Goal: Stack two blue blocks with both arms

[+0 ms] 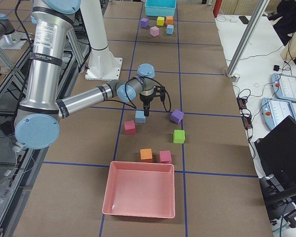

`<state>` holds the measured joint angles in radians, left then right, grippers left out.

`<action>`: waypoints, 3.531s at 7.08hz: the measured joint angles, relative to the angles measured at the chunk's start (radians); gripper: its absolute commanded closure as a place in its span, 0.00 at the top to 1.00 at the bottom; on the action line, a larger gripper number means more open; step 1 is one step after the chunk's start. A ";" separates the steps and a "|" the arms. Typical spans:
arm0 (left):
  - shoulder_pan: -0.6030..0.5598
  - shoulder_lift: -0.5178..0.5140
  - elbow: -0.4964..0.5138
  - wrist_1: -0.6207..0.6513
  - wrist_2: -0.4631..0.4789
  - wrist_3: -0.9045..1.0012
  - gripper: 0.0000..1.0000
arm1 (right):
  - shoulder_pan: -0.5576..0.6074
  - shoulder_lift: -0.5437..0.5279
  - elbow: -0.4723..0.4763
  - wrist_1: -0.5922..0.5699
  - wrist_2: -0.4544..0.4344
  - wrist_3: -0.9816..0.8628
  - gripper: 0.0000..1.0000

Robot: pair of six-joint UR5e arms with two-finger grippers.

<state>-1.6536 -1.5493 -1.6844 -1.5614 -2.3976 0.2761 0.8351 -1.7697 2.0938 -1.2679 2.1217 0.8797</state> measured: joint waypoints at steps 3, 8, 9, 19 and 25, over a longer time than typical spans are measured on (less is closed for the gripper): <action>0.000 0.001 0.000 -0.001 0.000 0.000 0.98 | -0.079 -0.023 -0.049 0.120 -0.059 0.052 1.00; 0.000 0.010 0.000 -0.005 0.000 0.004 0.98 | -0.128 -0.017 -0.094 0.174 -0.091 0.081 1.00; 0.000 0.010 0.000 -0.005 0.000 0.004 0.98 | -0.141 -0.016 -0.099 0.174 -0.106 0.086 1.00; 0.000 0.011 0.001 -0.006 0.002 0.007 0.98 | -0.213 -0.013 -0.174 0.248 -0.161 0.217 1.00; 0.000 0.011 0.002 -0.006 0.002 0.008 0.98 | -0.230 -0.013 -0.196 0.298 -0.166 0.246 0.59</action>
<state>-1.6536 -1.5386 -1.6829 -1.5677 -2.3957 0.2838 0.6052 -1.7825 1.8980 -0.9698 1.9557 1.1258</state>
